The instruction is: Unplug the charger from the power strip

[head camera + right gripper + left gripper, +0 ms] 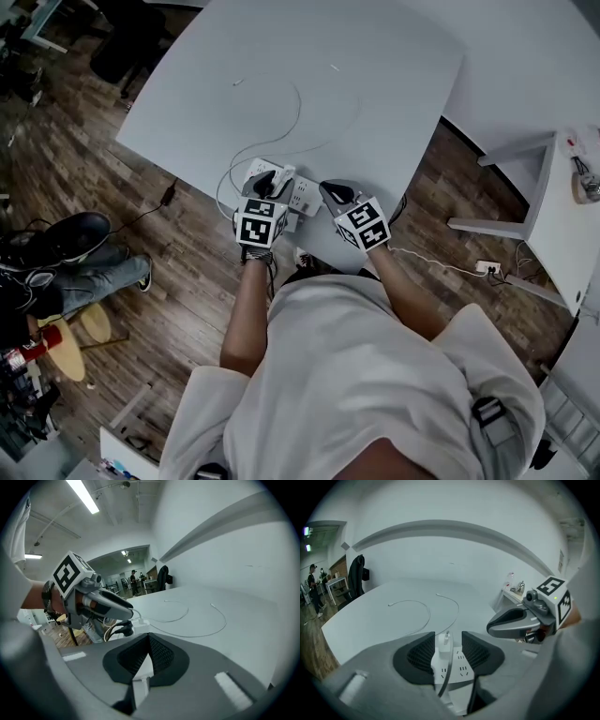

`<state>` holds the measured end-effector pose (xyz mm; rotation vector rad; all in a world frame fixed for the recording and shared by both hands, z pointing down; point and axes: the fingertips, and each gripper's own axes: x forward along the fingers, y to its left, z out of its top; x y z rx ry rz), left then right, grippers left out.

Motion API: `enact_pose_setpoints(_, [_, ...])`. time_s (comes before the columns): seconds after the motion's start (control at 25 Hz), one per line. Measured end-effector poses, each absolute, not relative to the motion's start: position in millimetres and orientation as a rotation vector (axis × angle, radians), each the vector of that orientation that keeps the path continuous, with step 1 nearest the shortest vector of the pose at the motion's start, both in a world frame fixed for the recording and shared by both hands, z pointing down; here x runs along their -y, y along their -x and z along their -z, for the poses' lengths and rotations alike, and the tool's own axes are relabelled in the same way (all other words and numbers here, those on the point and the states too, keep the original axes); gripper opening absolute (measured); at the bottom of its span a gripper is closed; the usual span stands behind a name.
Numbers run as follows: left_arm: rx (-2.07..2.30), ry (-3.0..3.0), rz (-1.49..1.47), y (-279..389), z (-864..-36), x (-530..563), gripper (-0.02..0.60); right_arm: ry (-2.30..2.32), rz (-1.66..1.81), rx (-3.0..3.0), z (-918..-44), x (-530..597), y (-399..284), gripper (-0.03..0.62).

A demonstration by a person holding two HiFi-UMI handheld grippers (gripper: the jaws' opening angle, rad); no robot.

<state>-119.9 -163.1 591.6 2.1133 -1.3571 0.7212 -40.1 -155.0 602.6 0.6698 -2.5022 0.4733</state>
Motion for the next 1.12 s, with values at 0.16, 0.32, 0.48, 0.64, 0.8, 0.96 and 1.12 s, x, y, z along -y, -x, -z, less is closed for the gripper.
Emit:
enact_pose_setpoints(0.16, [1.293,-2.093,-0.767,115.4,-614.2,166.2,0.184,-0.648,-0.537,2.425,-634.4,153.6,42.4,0.003])
enact_pose_setpoints(0.32, [1.275,-2.068,-0.803,115.0,-631.5,167.4,0.184,-0.624,-0.568,2.365,-656.8,152.5,41.4,0.003])
enact_pose_setpoints(0.48, [1.280,-2.054,-0.816,116.4,-642.2,169.7,0.184,-0.603,-0.549,2.288,-677.2,147.4,37.8,0.003])
enact_pose_setpoints(0.64, [1.286,-2.049,-0.808,115.4,-647.8,174.1,0.183,-0.582,-0.504,2.258,-686.4,144.8,36.6,0.004])
enact_pose_setpoints(0.8, [1.292,-2.045,-0.822,114.0,-649.8,175.2,0.146,-0.578,-0.513,2.261,-686.2,144.7,35.3,0.005])
enact_pose_setpoints(0.96, [1.303,-2.038,-0.805,116.0,-648.5,175.9,0.140,-0.568,-0.514,2.262,-685.0,145.2,36.2,0.003])
enact_pose_setpoints(1.12, [1.294,-2.022,-0.767,115.2,-649.3,175.1,0.140,-0.575,-0.509,2.260,-685.7,144.2,34.9,0.003])
